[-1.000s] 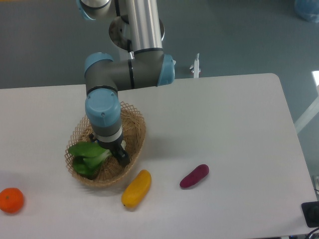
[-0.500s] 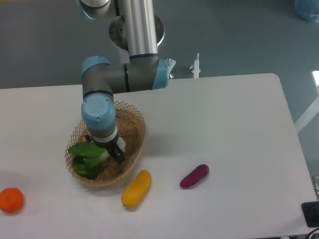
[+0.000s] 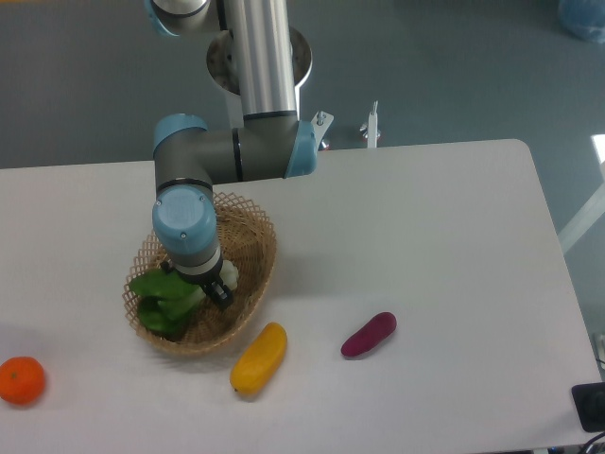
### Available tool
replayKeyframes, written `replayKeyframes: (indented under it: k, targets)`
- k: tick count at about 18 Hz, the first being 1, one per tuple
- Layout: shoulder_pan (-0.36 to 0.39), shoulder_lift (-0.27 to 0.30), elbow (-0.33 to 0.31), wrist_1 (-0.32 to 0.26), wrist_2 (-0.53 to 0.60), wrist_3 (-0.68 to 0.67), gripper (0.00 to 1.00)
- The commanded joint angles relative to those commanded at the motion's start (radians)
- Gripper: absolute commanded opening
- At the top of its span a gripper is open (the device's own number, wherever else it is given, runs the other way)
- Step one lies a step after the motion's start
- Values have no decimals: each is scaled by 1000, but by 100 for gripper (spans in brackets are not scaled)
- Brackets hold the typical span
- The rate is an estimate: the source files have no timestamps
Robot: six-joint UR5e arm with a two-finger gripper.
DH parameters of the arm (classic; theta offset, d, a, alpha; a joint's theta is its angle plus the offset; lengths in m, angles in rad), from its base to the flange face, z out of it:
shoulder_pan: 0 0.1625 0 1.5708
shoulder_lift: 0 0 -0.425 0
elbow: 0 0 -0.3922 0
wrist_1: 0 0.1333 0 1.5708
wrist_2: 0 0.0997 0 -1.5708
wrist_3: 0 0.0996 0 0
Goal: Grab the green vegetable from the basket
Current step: 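Lower the gripper onto the bok choy stem and close it, then lift the bok choy up out of the basket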
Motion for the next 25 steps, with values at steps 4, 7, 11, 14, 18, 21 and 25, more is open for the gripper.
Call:
replayKeyframes:
  k: [4, 7, 11, 14, 18, 21, 25]
  targets:
    - [2, 11, 17, -2, -26, 0, 17]
    - [9, 37, 25, -2, -37, 3, 17]
    - [43, 72, 55, -6, -75, 9, 17]
    - [60, 90, 72, -14, -74, 14, 18]
    - [93, 95, 75, -14, -74, 12, 18]
    - [152, 130, 100, -15, -72, 14, 18]
    - [227, 123, 164, -12, -71, 32, 19]
